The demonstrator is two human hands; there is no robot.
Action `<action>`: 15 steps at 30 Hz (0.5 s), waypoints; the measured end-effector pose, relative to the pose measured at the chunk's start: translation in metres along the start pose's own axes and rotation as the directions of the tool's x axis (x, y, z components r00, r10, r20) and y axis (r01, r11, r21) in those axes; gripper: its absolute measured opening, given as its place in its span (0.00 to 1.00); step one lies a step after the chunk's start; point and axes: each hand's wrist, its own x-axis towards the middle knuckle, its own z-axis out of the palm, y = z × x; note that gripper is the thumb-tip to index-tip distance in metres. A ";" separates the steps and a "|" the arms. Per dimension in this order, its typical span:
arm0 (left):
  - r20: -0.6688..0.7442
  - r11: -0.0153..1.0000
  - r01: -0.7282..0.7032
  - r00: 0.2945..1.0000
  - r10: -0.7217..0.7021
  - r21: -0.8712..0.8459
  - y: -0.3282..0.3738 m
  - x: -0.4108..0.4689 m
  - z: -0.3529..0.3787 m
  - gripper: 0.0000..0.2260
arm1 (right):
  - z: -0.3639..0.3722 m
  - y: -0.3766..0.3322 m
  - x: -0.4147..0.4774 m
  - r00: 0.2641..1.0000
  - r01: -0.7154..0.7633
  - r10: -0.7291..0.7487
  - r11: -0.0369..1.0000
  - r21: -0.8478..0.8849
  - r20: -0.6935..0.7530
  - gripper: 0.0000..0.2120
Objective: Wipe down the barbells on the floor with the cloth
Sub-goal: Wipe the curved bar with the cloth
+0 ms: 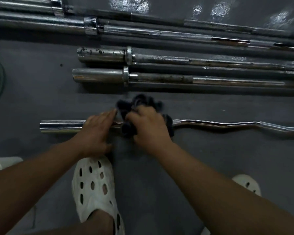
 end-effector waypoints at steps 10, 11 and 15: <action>-0.011 1.000 0.000 1.000 0.000 0.005 0.003 0.002 -0.002 0.54 | -0.030 0.115 -0.004 0.850 -0.527 0.527 0.850 0.017 -0.003 0.17; -0.016 1.000 -0.002 1.000 0.002 0.003 0.003 0.002 -0.002 0.54 | -0.025 0.097 -0.001 0.886 -0.463 0.463 0.885 0.046 0.001 0.18; 0.007 1.000 -0.012 1.000 0.012 -0.016 0.002 -0.001 -0.001 0.54 | -0.007 0.080 -0.038 0.943 -0.331 0.329 0.941 0.067 0.048 0.25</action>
